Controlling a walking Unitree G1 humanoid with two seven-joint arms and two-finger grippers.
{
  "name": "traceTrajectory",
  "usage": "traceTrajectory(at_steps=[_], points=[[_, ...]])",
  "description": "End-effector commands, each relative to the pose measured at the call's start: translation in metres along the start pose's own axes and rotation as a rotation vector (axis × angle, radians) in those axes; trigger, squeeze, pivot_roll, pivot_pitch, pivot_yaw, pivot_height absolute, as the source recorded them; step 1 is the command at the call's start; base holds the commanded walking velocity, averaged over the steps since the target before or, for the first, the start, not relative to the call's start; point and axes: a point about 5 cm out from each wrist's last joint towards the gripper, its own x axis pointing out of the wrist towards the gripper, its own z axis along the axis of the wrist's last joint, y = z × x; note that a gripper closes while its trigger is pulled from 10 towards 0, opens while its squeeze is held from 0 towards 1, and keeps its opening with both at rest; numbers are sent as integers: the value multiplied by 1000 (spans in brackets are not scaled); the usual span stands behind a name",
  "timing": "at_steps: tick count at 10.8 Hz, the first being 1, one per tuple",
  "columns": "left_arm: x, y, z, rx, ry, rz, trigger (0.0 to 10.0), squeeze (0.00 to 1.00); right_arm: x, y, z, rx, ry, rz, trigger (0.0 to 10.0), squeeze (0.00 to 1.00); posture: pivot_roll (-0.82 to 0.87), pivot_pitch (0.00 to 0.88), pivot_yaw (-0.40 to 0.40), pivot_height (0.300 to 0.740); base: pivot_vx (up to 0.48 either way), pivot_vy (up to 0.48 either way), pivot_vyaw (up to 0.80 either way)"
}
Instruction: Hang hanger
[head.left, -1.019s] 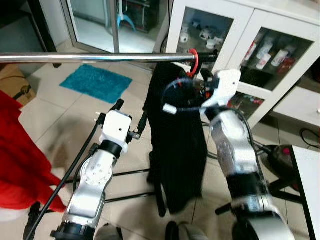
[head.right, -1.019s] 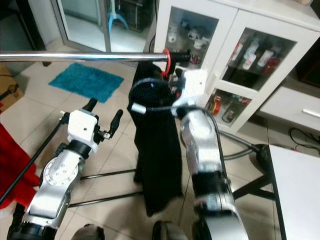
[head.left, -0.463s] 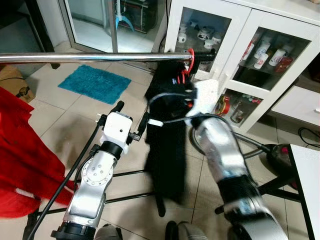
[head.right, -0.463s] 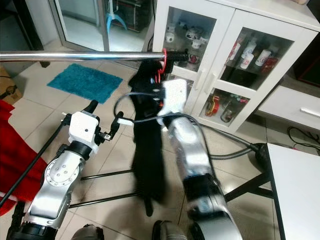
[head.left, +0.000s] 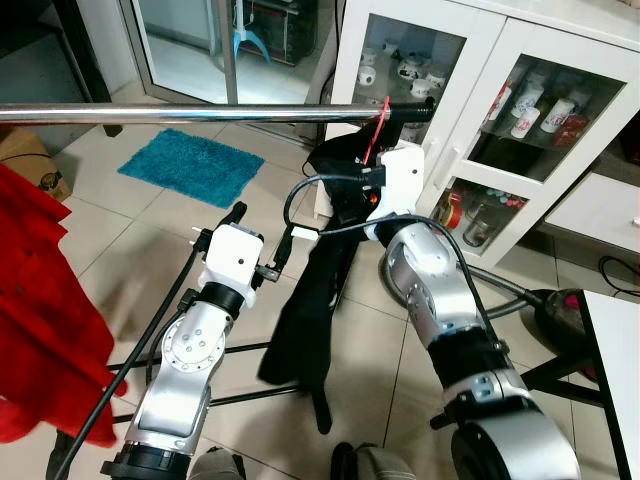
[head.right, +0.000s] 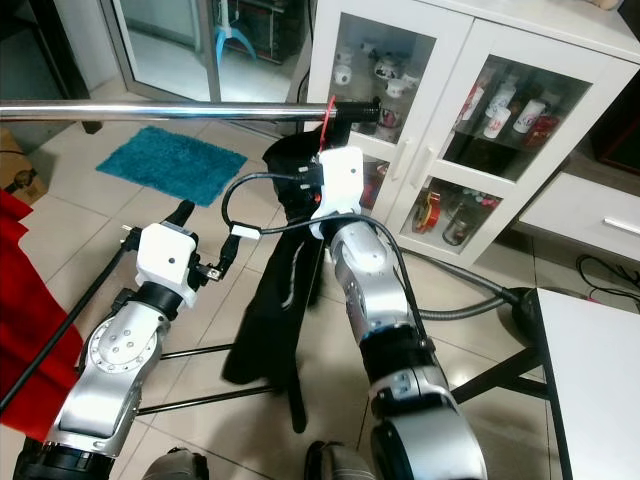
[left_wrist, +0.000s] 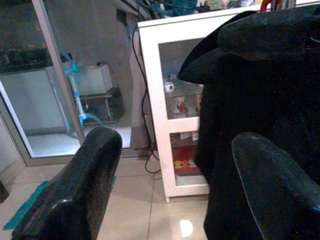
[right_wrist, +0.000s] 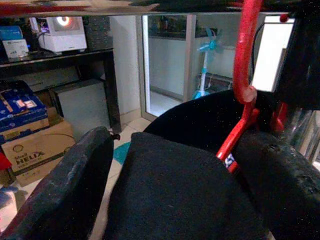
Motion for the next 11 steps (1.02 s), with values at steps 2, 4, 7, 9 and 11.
traceTrajectory(at_steps=[2, 4, 7, 9, 11], points=[[1, -3, 1, 1, -7, -14, 10000, 0, 4, -11, 6, -16, -20, -43, 10000, 0, 37, 76, -74, 740, 0, 0, 0], [5, -5, 2, -4, -10, -24, 10000, 0, 10, -17, 3, -20, 24, -87, 10000, 0, 21, 75, -66, 740, 0, 0, 0], [6, -7, 2, -10, -10, -31, 10000, 0, 15, -14, 0, -19, 69, -84, 0, 0, 11, 77, -67, 740, 0, 0, 0], [5, -8, 1, -12, -8, -31, 10000, 0, 11, -22, -9, -42, 115, -108, 0, 0, 9, 79, -67, 740, 0, 0, 0], [5, -8, 1, -13, -8, -34, 10000, 0, 5, -34, -14, -60, 134, -147, 0, 0, 4, 83, -66, 740, 0, 0, 0]])
